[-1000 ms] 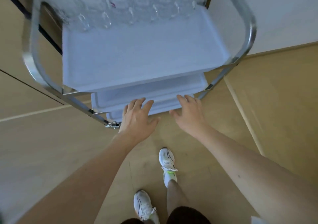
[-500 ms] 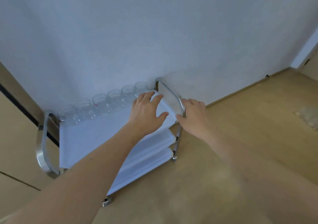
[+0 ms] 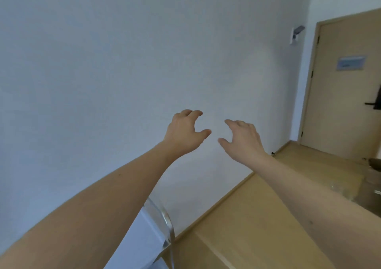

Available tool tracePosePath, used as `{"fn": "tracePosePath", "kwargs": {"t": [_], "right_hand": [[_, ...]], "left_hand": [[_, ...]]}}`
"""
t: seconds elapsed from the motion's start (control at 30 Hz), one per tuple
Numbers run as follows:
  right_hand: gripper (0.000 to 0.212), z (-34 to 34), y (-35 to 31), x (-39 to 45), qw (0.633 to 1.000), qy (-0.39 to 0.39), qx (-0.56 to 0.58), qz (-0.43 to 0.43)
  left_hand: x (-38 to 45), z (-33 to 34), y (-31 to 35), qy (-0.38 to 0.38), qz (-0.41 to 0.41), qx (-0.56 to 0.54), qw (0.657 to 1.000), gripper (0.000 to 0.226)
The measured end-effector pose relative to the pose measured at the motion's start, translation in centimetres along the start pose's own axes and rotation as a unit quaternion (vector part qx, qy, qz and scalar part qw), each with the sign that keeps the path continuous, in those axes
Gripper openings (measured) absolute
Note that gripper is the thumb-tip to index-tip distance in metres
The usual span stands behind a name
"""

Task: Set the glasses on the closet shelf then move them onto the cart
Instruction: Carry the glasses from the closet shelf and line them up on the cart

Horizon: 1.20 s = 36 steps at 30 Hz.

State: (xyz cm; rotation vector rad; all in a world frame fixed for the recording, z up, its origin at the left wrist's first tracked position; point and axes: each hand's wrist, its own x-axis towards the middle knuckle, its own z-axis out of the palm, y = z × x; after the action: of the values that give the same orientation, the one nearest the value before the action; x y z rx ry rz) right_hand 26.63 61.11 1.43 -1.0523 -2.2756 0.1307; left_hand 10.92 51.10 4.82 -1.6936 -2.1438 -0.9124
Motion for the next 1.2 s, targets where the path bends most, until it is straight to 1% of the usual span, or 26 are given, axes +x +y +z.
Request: {"fn": "tracePosePath", "kwargs": {"t": [0.2, 0.33, 0.47, 0.73, 0.83, 1.0, 1.2], "right_hand": [[0.065, -6.3, 8.1, 4.2, 0.997, 0.044, -0.038, 0.045], [0.064, -8.9, 12.5, 5.7, 0.993, 0.045, -0.084, 0.069], [0.065, -10.4, 16.3, 6.8, 0.988, 0.043, -0.106, 0.104], [0.065, -10.1, 21.9, 9.3, 0.968, 0.062, -0.156, 0.187], [0.062, -9.7, 23.7, 10.6, 0.955, 0.078, -0.182, 0.220], [0.068, -9.1, 25.9, 13.9, 0.935, 0.098, -0.202, 0.276], [0.054, -7.0, 28.0, 17.4, 0.913, 0.097, -0.223, 0.329]], "left_hand": [[8.0, 4.5, 7.1, 0.000, 0.046, -0.051, 0.998, 0.064], [11.6, 7.9, 11.2, -0.008, 0.081, -0.079, 0.994, 0.063], [15.0, 11.1, 14.3, -0.023, 0.106, -0.108, 0.988, 0.063], [20.8, 18.0, 17.5, -0.077, 0.179, -0.154, 0.969, 0.066], [23.2, 20.3, 18.3, -0.098, 0.215, -0.179, 0.955, 0.067], [27.9, 24.1, 18.9, -0.136, 0.268, -0.214, 0.929, 0.068], [32.7, 28.1, 18.0, -0.158, 0.305, -0.237, 0.909, 0.068]]}}
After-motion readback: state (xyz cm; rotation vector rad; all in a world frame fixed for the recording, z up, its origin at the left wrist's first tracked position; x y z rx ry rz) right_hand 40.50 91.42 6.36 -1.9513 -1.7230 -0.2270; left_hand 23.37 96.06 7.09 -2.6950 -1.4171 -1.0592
